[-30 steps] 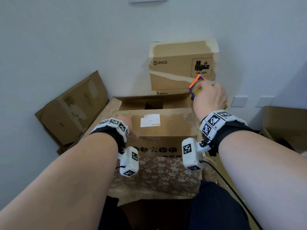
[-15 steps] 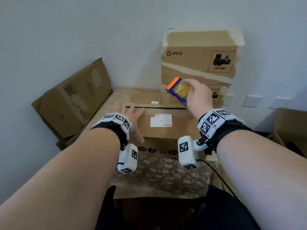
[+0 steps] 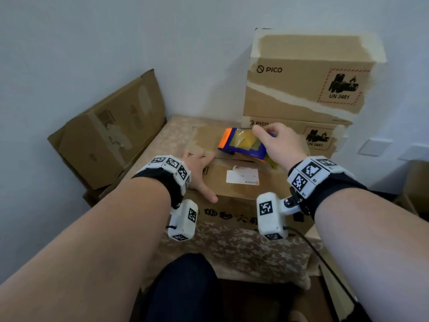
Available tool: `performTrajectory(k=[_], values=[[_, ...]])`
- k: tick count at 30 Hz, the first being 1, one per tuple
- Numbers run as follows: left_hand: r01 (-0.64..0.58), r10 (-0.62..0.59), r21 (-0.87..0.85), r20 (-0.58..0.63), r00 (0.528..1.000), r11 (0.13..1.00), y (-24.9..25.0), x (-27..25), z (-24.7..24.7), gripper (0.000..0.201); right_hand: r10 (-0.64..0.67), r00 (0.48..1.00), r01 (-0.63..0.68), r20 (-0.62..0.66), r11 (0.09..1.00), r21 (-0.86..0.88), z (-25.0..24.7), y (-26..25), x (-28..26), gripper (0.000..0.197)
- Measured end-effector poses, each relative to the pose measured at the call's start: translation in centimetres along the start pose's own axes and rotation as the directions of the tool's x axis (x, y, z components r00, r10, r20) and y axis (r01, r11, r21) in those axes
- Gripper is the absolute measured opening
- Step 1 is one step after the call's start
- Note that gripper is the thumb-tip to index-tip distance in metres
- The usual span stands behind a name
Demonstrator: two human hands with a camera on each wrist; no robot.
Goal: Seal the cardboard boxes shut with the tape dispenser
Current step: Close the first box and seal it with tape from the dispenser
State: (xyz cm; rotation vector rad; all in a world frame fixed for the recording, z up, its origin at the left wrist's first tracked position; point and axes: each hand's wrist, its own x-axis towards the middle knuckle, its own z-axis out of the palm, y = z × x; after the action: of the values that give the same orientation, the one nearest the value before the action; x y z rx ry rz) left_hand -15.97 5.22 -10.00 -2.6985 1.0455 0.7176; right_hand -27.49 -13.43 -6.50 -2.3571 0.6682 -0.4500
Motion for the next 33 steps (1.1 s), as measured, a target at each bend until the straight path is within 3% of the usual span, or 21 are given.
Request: performTrajectory(k=[3,6,11,15,17,23,29,33], values=[[-0.025,0.025,0.032,-0.021,0.999,0.999,0.0,0.1,-0.1,0.135,0.0,1.0,0.002,0.026,0.996,-0.094,0.0,0.1,-0.5,0.056],[-0.059,0.06,0.02,-0.057,0.997,0.998,-0.1,0.1,0.2,0.135,0.015,0.999,-0.018,-0.039,0.997,-0.078,0.6,-0.4,-0.2,0.051],[-0.11,0.109,-0.012,-0.084,0.991,0.994,-0.8,0.5,0.4,0.134,0.147,0.985,-0.115,-0.09,0.948,0.295,2.8,-2.0,1.6,0.05],[-0.134,0.134,0.004,-0.017,0.991,0.991,-2.2,1.5,0.2,0.148,0.292,0.956,-0.244,-0.015,0.824,0.511,5.0,-3.3,3.2,0.051],[-0.147,0.147,0.009,-0.01,0.989,0.989,-2.7,1.6,0.2,0.142,0.332,0.942,-0.304,0.052,0.775,0.554,5.9,-3.4,3.5,0.047],[-0.202,0.2,-0.008,-0.076,0.977,0.979,-2.7,0.7,0.3,0.13,0.313,0.939,-0.333,0.143,0.718,0.612,6.3,-3.0,3.8,0.052],[-0.185,0.181,-0.02,-0.12,0.976,0.983,-2.8,0.1,0.7,0.129,0.3,0.945,-0.312,0.131,0.706,0.636,6.3,-3.1,2.7,0.042],[-0.161,0.157,-0.033,-0.093,0.983,0.986,-2.9,0.2,0.3,0.131,0.286,0.94,-0.336,0.188,0.67,0.662,5.8,-3.0,2.1,0.035]])
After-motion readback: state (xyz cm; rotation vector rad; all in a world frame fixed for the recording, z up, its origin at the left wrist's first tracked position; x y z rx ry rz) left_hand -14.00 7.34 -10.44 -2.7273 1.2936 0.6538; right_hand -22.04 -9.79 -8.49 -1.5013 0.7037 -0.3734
